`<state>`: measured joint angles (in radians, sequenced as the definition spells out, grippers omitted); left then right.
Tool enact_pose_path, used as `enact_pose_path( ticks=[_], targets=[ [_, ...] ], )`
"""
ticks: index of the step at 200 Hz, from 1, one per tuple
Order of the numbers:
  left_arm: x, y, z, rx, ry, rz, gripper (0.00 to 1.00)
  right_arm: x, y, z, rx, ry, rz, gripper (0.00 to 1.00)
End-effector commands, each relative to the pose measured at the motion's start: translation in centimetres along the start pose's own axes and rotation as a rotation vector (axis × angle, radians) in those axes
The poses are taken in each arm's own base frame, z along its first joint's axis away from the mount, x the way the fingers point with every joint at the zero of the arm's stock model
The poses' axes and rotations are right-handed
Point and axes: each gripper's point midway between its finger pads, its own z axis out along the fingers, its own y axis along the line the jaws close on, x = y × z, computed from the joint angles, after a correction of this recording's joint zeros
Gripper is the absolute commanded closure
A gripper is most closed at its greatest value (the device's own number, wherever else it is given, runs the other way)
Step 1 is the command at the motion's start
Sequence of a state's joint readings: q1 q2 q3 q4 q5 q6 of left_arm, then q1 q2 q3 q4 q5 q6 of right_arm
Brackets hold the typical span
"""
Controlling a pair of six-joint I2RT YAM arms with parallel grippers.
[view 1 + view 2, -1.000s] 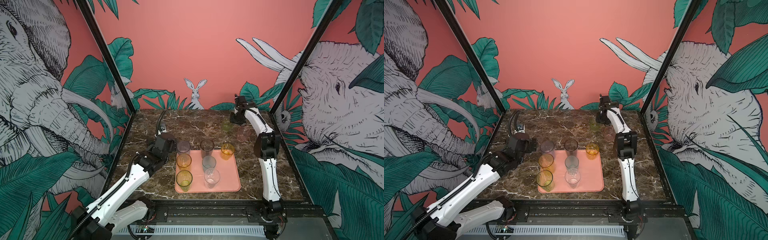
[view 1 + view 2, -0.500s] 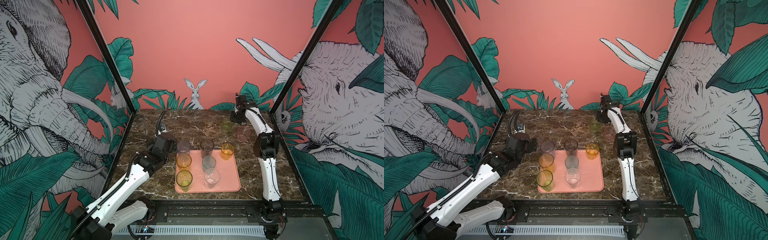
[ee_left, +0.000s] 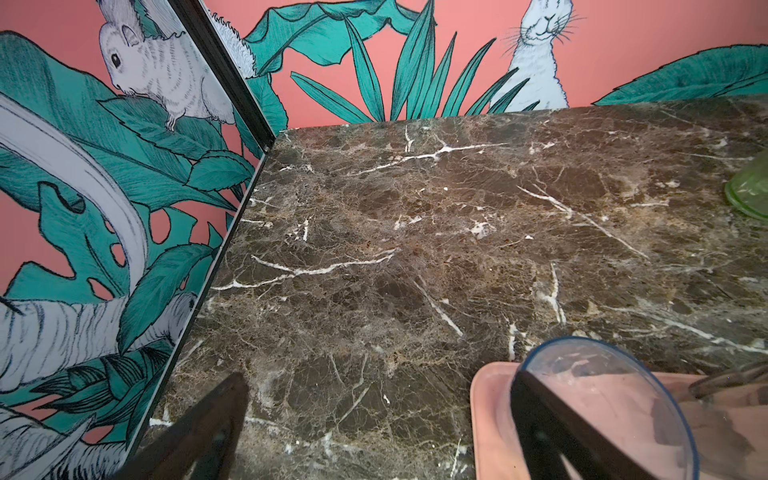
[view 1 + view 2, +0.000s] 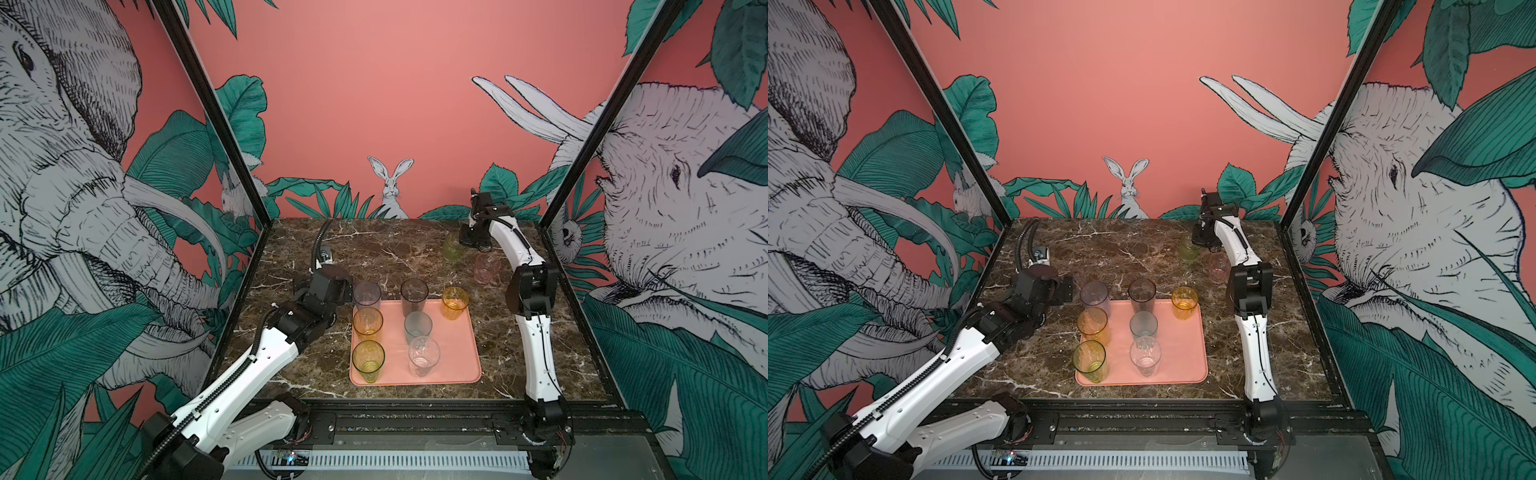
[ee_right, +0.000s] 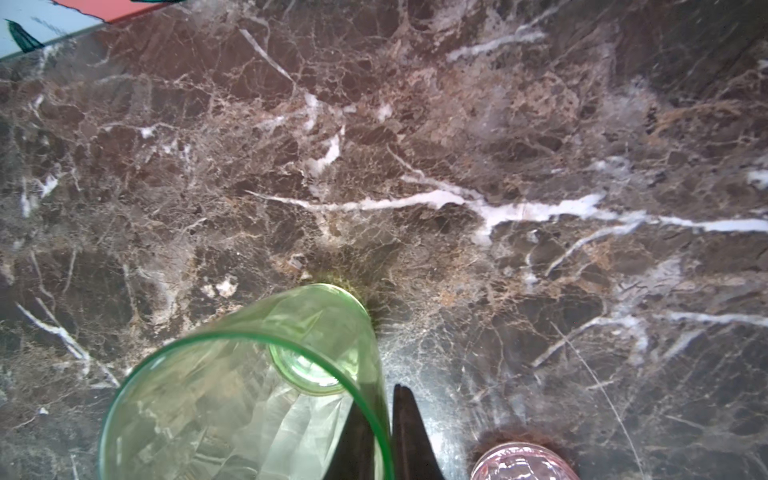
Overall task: Place the glasses into the tray
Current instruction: 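Lower the right gripper onto the green glass rim and close it, then lift the green glass and carry it toward the tray's near corner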
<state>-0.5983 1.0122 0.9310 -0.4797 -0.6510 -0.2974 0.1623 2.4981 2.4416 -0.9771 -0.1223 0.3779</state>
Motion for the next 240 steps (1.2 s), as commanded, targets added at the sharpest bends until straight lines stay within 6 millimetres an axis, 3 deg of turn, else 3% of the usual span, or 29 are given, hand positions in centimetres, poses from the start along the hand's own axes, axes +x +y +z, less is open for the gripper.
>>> enact_pose_path(
  ticks=[1,31,90,172,240],
  targets=[
    [-0.9,0.5,-0.6,-0.007,-0.015,-0.031,0.01,-0.9,0.2,-0.5,-0.018,-0.023,0.012,0.94],
    [-0.8,0.5,-0.5,-0.007,-0.011,-0.028,0.01,-1.2,0.3,-1.2,-0.024,-0.037,0.012,1.00],
    [-1.0,0.4,-0.5,-0.003,-0.017,-0.028,0.01,-2.0,0.9,-3.7,-0.039,-0.068,0.005,1.00],
    [-0.6,0.4,-0.7,0.007,-0.014,-0.041,0.01,-2.4,1.7,-9.6,-0.059,-0.119,-0.021,1.00],
    [0.0,0.8,-1.2,0.024,-0.013,-0.069,0.01,-1.3,2.0,-14.6,-0.065,-0.148,-0.035,1.00]
  ],
)
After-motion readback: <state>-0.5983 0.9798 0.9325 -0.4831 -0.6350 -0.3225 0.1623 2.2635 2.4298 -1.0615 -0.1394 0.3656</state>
